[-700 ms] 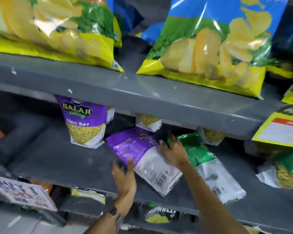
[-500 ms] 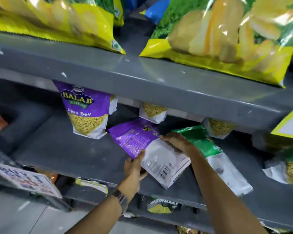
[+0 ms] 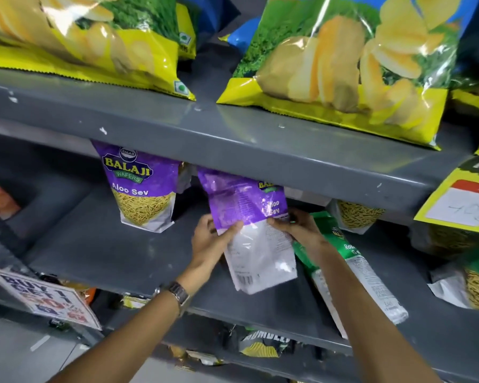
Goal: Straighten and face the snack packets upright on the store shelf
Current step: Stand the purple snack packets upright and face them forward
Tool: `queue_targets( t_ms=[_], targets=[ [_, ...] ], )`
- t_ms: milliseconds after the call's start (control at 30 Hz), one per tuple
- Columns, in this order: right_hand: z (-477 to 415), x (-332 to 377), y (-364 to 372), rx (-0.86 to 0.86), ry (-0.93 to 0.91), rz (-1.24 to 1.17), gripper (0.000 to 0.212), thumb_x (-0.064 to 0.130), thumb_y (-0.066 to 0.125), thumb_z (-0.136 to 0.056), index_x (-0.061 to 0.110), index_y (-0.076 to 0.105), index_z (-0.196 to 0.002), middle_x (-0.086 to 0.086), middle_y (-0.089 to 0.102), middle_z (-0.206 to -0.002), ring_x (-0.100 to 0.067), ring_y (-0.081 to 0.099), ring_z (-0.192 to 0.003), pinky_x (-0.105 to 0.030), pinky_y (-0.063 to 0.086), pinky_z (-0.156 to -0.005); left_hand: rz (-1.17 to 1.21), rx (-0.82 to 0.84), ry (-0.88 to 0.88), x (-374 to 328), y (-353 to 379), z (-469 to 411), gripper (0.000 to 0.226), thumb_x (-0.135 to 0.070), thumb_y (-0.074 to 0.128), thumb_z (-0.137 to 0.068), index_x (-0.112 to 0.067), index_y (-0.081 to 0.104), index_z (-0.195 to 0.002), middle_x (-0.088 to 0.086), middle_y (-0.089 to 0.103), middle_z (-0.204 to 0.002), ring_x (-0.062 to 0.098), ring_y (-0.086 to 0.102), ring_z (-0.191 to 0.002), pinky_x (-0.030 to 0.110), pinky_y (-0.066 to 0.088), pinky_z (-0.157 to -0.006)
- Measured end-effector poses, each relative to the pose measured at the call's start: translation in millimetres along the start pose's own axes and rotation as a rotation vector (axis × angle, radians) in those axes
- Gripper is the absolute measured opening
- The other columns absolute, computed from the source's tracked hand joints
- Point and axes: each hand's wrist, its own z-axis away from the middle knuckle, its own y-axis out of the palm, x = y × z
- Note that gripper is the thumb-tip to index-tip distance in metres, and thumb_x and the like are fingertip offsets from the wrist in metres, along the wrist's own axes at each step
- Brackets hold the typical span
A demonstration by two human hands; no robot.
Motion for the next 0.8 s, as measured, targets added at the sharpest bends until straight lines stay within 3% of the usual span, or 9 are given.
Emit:
queue_targets(
  t_ms=[67,167,267,400,500,600,700,800],
  targets=[
    [-2,6,5,-0.037,-0.099,-0.046,0.022,0.001,0.08,-0.066,0.008,0.069,-0.084,-0.005,0.071,-0.08,-0.007,0.066,-0.068,-0.022,0.052,-0.064,-0.078,0.048,0.142,-11,-3,-21,0.041,-0.021,0.081,-0.066,-0.02,0.055,-0.098,0.01,0.07,-0.103,0.019,0.067,-0.086,0.028,0.055,-0.074],
    [-4,1,20,-0.169,-0.135,-0.064,0.035,-0.003,0.081,-0.062,0.002,0.065,-0.092,-0.015,0.07,-0.09,-0.018,0.063,-0.076,-0.035,0.052,-0.075,-0.227,0.134,0.273,-14,-8,-52,0.044,-0.023,0.08,-0.065,-0.024,0.052,-0.098,0.011,0.069,-0.105,0.022,0.066,-0.088,0.032,0.053,-0.08],
    [-1,-12,28,-0.261,-0.109,-0.087,0.039,0.005,0.086,-0.059,0.015,0.062,-0.087,-0.007,0.07,-0.087,-0.011,0.064,-0.071,-0.027,0.054,-0.07,-0.283,0.197,0.306,-6,-16,-72,0.047,-0.019,0.079,-0.069,-0.023,0.05,-0.105,0.01,0.067,-0.109,0.02,0.066,-0.089,0.033,0.053,-0.082],
    [2,-7,17,-0.139,-0.157,-0.097,0.045,-0.001,0.085,-0.058,0.021,0.059,-0.088,0.002,0.069,-0.086,0.006,0.064,-0.066,-0.011,0.05,-0.06,-0.265,0.217,0.317,-3,-19,-76,0.051,-0.018,0.078,-0.07,-0.025,0.047,-0.109,0.005,0.065,-0.11,0.023,0.065,-0.097,0.026,0.053,-0.083],
    [3,12,2,-0.121,-0.264,-0.233,0.04,-0.008,0.077,-0.064,0.025,0.067,-0.084,0.006,0.071,-0.082,-0.005,0.066,-0.074,-0.02,0.054,-0.067,-0.222,0.039,0.395,6,-9,-49,0.07,-0.022,0.078,-0.071,-0.018,0.039,-0.128,-0.001,0.051,-0.125,0.013,0.055,-0.112,0.02,0.045,-0.094],
    [1,28,-8,-0.137,-0.31,-0.351,0.041,-0.016,0.068,-0.07,0.021,0.064,-0.089,0.012,0.075,-0.075,-0.002,0.069,-0.075,-0.017,0.054,-0.068,-0.21,-0.218,0.498,32,13,3,0.062,-0.038,0.07,-0.074,-0.018,0.041,-0.125,-0.013,0.045,-0.118,0.006,0.053,-0.105,0.012,0.041,-0.086],
    [3,35,-9,-0.132,-0.32,-0.304,0.041,-0.018,0.068,-0.068,0.019,0.063,-0.085,0.016,0.075,-0.072,0.001,0.069,-0.072,-0.015,0.054,-0.065,-0.262,-0.197,0.45,57,42,43,0.062,-0.035,0.074,-0.073,-0.02,0.041,-0.123,-0.015,0.047,-0.111,0.009,0.051,-0.107,0.024,0.042,-0.09],
    [9,39,-7,-0.17,-0.345,-0.217,0.035,-0.011,0.075,-0.065,0.021,0.066,-0.074,0.013,0.073,-0.075,-0.002,0.069,-0.068,-0.018,0.056,-0.063,-0.34,-0.129,0.388,64,69,53,0.089,-0.035,0.08,-0.065,-0.011,0.032,-0.135,0.006,0.044,-0.131,0.017,0.041,-0.123,0.031,0.036,-0.103]
  ],
)
